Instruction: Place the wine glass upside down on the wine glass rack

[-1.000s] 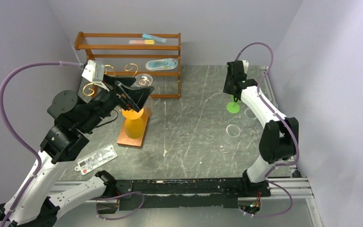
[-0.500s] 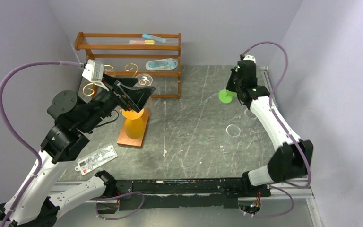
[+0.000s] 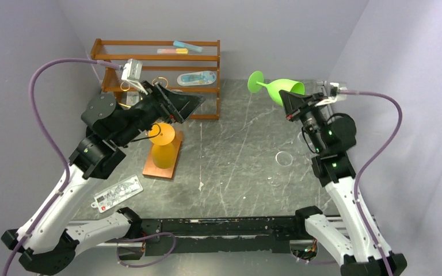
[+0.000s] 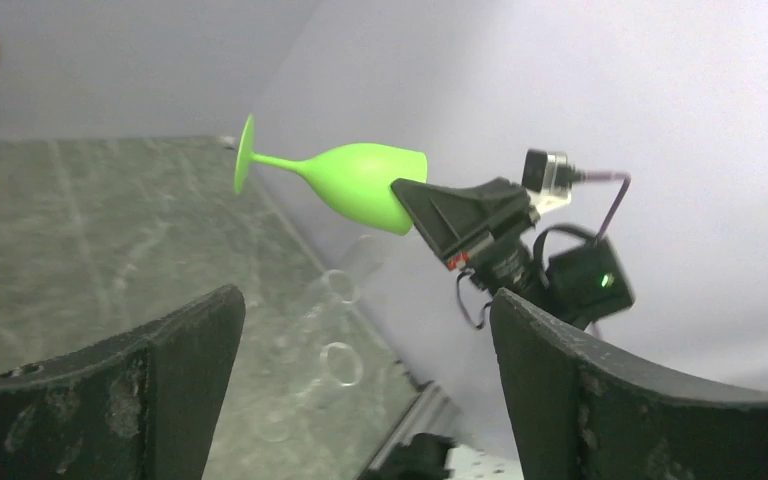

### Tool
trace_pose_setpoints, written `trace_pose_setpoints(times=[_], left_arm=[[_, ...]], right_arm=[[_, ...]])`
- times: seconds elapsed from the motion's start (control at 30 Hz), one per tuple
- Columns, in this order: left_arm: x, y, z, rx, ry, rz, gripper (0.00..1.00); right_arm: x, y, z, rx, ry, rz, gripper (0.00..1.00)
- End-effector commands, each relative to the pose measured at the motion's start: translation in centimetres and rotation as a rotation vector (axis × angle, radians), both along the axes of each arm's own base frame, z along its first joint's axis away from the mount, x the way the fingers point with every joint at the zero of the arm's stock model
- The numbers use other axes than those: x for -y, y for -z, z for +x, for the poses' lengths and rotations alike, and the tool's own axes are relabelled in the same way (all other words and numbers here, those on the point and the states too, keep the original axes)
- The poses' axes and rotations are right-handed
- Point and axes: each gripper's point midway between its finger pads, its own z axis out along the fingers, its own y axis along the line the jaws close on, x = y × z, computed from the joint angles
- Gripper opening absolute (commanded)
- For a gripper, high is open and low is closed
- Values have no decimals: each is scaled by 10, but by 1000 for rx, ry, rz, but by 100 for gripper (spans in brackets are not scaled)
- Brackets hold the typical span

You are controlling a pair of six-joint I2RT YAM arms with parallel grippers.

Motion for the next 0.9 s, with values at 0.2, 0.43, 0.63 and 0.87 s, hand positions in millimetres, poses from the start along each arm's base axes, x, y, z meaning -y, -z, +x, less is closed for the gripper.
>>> trace_pose_setpoints(times=[0.2, 0.43, 0.63, 0.87], left_arm=[[62, -5, 14, -282, 235, -374, 90], [86, -18, 24, -259, 146, -424, 89], [103, -26, 25, -236, 83, -526, 84], [122, -32, 26, -141, -20, -597, 79]], right_arm=[[-14, -94, -92, 399, -300, 394, 0], [-16, -100, -102, 404, -386, 503, 0], [-15, -100, -106, 391, -424, 581, 0], [-16, -98, -110, 375, -473, 643, 0]])
